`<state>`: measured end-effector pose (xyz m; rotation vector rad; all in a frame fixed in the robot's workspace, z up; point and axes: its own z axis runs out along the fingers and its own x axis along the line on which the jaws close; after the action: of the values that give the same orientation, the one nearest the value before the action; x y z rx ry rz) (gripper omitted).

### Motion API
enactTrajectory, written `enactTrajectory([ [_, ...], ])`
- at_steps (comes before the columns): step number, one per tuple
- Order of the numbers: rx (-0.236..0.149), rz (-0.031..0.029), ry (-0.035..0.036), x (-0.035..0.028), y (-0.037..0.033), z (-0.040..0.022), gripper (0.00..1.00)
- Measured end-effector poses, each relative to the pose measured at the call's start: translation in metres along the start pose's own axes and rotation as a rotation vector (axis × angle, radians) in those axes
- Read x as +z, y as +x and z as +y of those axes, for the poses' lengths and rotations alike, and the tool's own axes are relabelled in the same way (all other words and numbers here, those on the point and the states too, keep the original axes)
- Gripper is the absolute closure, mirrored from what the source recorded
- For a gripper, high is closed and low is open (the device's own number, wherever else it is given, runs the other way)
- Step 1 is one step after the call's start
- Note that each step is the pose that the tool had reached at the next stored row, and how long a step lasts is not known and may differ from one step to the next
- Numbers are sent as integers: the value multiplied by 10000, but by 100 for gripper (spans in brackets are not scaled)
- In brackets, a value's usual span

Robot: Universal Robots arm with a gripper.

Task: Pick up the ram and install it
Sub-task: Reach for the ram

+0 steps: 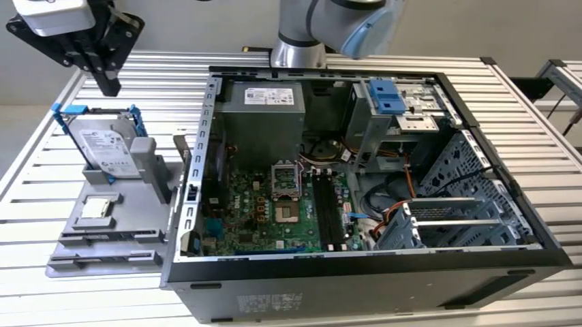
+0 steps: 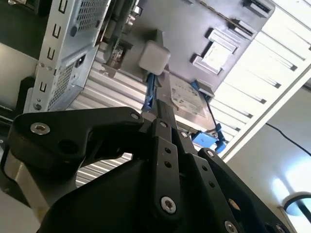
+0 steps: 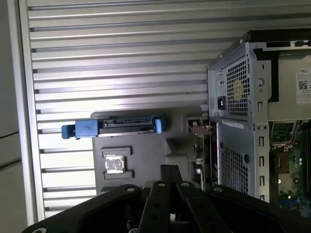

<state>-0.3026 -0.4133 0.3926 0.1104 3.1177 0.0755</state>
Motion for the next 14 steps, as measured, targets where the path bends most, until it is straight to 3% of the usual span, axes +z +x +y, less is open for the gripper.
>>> enactTrajectory([
  [9,0,-1,-1,-11,357,-70,100],
  [14,-4,0,-1,-15,511,-95,100],
])
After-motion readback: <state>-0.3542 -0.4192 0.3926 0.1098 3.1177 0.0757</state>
